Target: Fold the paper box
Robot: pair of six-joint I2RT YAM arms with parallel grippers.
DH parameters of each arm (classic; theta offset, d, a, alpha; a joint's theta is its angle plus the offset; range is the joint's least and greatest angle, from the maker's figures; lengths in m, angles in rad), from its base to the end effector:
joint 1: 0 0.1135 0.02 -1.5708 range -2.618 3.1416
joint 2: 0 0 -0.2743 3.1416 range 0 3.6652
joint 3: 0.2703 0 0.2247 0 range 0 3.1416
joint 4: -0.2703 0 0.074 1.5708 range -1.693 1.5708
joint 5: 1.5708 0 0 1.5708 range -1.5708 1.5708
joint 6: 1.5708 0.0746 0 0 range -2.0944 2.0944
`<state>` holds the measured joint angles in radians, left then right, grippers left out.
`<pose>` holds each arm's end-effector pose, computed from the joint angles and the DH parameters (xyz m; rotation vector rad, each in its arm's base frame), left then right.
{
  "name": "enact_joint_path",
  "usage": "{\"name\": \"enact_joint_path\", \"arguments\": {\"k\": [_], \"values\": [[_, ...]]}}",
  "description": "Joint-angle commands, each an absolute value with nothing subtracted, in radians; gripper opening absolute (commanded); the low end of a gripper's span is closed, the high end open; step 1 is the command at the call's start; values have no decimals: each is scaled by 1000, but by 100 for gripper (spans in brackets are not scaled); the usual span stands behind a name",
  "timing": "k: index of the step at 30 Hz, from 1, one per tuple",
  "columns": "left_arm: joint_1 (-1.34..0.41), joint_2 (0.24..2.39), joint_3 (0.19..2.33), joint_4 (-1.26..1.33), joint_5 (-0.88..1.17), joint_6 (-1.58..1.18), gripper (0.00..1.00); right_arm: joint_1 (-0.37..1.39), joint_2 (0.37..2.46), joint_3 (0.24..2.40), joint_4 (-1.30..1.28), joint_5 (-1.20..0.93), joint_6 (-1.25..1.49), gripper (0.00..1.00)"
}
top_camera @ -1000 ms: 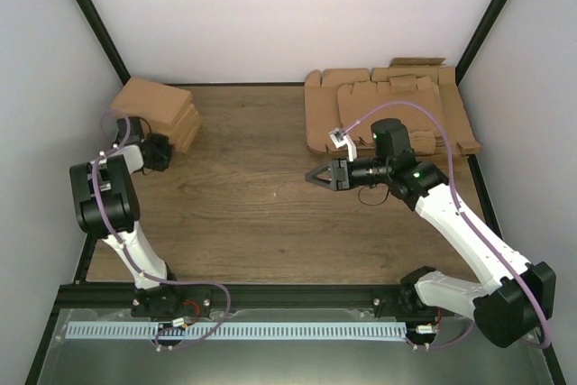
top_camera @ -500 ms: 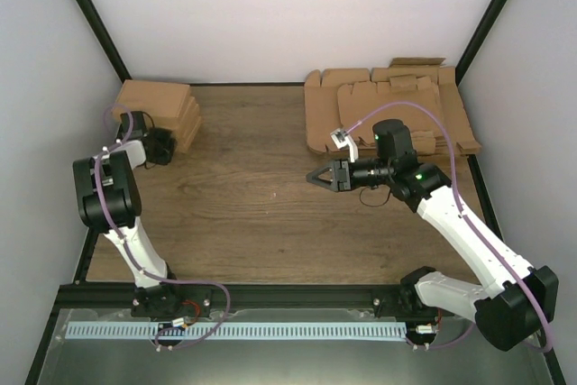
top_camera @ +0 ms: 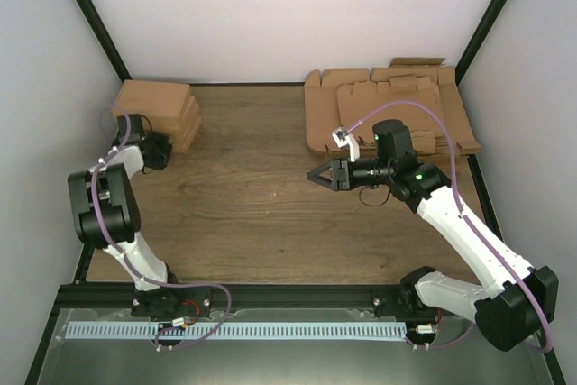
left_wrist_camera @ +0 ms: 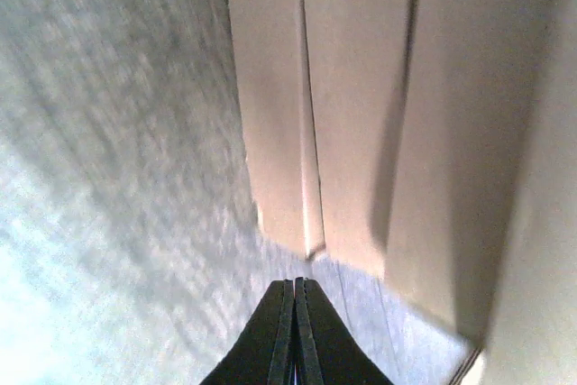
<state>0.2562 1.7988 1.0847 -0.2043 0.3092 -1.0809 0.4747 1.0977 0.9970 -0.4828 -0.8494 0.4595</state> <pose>0.3666 0.0726 0.1689 -1.4883 2.1030 -0.7162 0.1695 0.1501 0.3277 -0.5562 2.2125 1.4322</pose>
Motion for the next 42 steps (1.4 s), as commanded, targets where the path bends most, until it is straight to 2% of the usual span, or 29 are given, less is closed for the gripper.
{"name": "enact_joint_path", "arguments": {"k": [1,5,7,9,10,11,12,14,15,21,24,27,31,37,42], "values": [[253,1629,987,-221,292,-973,4,479,1062,974,-455,-720,410,35],[249,1464,892,-150,411,-851,28,477,1030,913,-356,-570,407,36],[236,1395,880,-187,426,-799,38,474,1011,889,-312,-470,402,41],[208,1331,863,-209,432,-755,46,470,988,854,-262,-345,390,56],[191,1293,846,-193,450,-731,51,466,973,829,-232,-252,386,72],[169,1253,817,-155,464,-711,58,461,955,793,-201,-133,395,92],[139,1188,786,-118,453,-703,65,453,939,754,-167,-25,414,99],[79,1083,720,-51,381,-662,97,426,913,690,-84,124,438,100],[54,1036,687,-18,348,-640,100,420,899,659,-34,176,427,100],[-46,826,508,164,131,-394,100,419,822,425,372,272,128,100],[-61,804,464,184,39,-276,100,417,838,361,465,198,-80,100],[-62,834,418,234,-52,-253,100,397,896,343,510,135,-119,100],[-63,891,304,466,-170,-234,100,325,997,312,633,122,-100,100],[-60,1068,280,660,-297,-129,100,261,1101,234,891,94,-126,100],[-62,1203,242,867,-253,-49,100,252,1260,213,1044,116,-142,100]]}}
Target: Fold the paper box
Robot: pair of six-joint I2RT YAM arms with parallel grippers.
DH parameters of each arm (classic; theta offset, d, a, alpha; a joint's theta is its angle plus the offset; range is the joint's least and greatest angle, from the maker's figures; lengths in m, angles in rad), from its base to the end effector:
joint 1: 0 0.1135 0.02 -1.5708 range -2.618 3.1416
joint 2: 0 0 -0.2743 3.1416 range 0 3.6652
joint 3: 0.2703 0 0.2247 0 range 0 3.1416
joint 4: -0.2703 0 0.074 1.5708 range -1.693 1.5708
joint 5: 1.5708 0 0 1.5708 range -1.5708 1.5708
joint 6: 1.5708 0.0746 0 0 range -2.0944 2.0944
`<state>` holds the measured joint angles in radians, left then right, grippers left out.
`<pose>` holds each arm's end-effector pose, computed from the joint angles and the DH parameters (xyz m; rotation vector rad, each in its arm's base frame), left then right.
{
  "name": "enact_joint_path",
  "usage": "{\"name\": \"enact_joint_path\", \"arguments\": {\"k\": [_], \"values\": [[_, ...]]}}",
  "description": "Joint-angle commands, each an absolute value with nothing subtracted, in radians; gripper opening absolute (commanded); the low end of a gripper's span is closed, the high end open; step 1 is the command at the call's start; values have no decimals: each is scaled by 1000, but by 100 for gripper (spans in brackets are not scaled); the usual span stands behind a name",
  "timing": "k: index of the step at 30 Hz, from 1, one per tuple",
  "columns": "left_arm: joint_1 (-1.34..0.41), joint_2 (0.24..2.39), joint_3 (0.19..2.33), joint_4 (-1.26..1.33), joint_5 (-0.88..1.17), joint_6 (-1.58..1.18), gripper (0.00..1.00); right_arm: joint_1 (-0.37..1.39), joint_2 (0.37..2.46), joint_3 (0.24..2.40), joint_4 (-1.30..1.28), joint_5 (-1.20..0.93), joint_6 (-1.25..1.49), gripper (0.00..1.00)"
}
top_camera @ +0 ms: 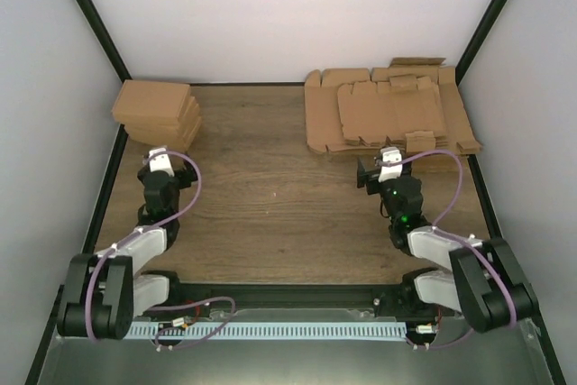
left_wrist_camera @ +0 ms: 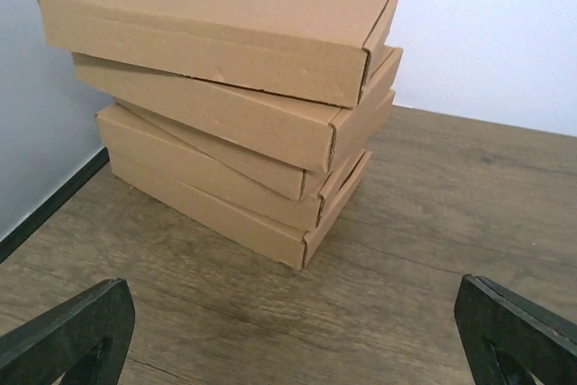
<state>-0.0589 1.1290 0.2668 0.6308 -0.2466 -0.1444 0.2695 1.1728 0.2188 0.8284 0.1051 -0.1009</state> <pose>0.2323 0.0045 0.2025 -0.2516 1.7780 0.0767 0.2285 0.0550 0.2059 -0.2347 1.6795 0.0370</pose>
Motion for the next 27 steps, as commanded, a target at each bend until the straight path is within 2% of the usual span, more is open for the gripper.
{"name": "enact_joint_path", "arguments": {"k": [1,8,16,27], "values": [[-61,1231,241,893,-238,-33,100,239,1290,206,1079,112,-141,100],[-54,1351,236,1041,-173,28,100,76,1412,170,1252,-90,-56,100],[-14,1529,298,1100,-125,21,100,40,1526,219,1269,-114,-28,100],[-7,1544,294,1116,-107,18,100,31,1536,243,1233,-51,14,100]]}}
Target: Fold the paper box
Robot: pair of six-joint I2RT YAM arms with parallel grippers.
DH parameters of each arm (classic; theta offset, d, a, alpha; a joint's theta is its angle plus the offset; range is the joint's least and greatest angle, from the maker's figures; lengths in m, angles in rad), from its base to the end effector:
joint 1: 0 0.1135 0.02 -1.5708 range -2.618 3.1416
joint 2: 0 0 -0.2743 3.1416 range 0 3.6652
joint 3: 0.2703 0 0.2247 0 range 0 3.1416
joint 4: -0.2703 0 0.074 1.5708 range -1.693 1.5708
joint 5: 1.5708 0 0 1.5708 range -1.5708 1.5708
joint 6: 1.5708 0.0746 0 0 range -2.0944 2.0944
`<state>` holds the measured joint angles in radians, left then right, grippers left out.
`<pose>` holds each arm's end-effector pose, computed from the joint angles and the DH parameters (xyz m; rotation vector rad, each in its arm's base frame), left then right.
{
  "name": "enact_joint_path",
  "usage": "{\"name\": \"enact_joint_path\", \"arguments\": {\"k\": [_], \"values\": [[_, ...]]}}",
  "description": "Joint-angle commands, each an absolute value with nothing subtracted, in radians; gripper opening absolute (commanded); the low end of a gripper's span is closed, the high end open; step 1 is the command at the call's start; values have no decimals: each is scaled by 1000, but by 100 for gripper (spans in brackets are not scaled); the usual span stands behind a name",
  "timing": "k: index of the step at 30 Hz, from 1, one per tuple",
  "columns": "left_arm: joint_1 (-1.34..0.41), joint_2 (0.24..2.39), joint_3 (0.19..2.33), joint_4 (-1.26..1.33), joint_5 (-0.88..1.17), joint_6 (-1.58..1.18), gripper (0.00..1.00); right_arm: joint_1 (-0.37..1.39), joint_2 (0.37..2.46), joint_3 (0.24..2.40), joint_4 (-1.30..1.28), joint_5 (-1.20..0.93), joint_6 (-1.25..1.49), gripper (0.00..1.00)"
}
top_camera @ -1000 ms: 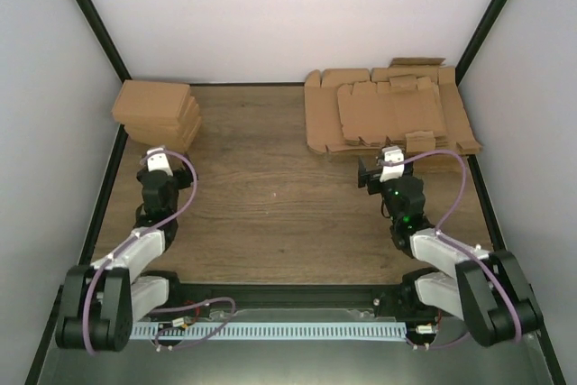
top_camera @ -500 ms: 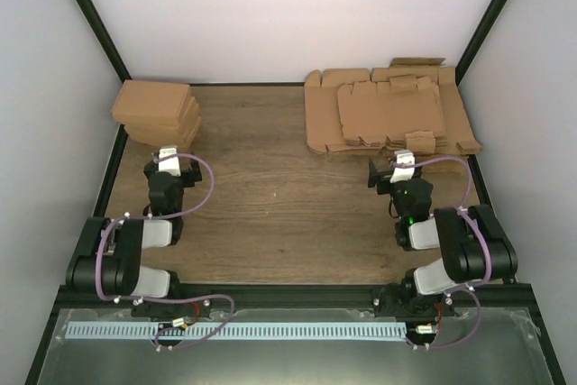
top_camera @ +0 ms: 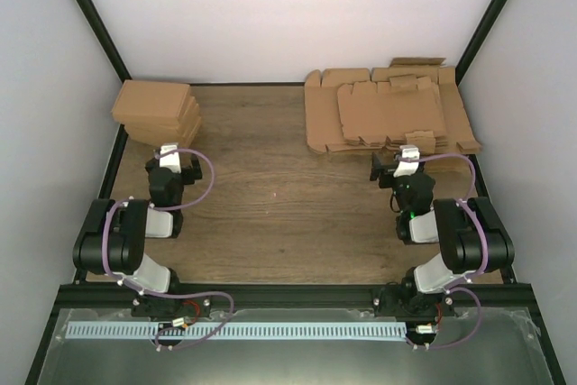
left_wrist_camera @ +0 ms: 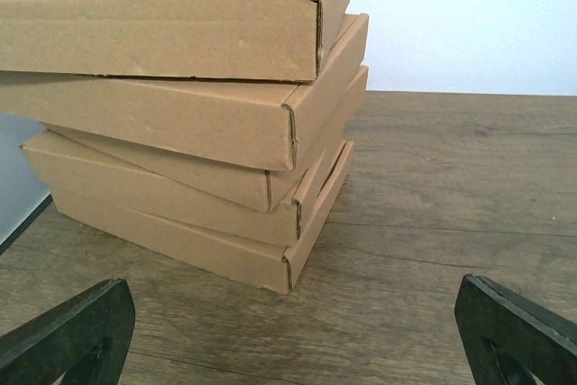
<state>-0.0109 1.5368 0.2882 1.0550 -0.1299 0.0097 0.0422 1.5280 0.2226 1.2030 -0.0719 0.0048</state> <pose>0.2815 0.0066 0.1728 -0.0761 1.7625 0.1137 0.2701 0.0168 0.1792 -0.0856 1.6716 0.0956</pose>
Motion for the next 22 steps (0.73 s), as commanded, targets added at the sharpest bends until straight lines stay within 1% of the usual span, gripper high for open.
{"name": "enact_joint_path", "arguments": {"k": [1,22], "values": [[-7,1543,293,1117,-107,18,100,31,1534,242,1232,-51,14,100],[-5,1542,293,1115,-105,19,100,29,1535,246,1226,-57,15,100]]}}
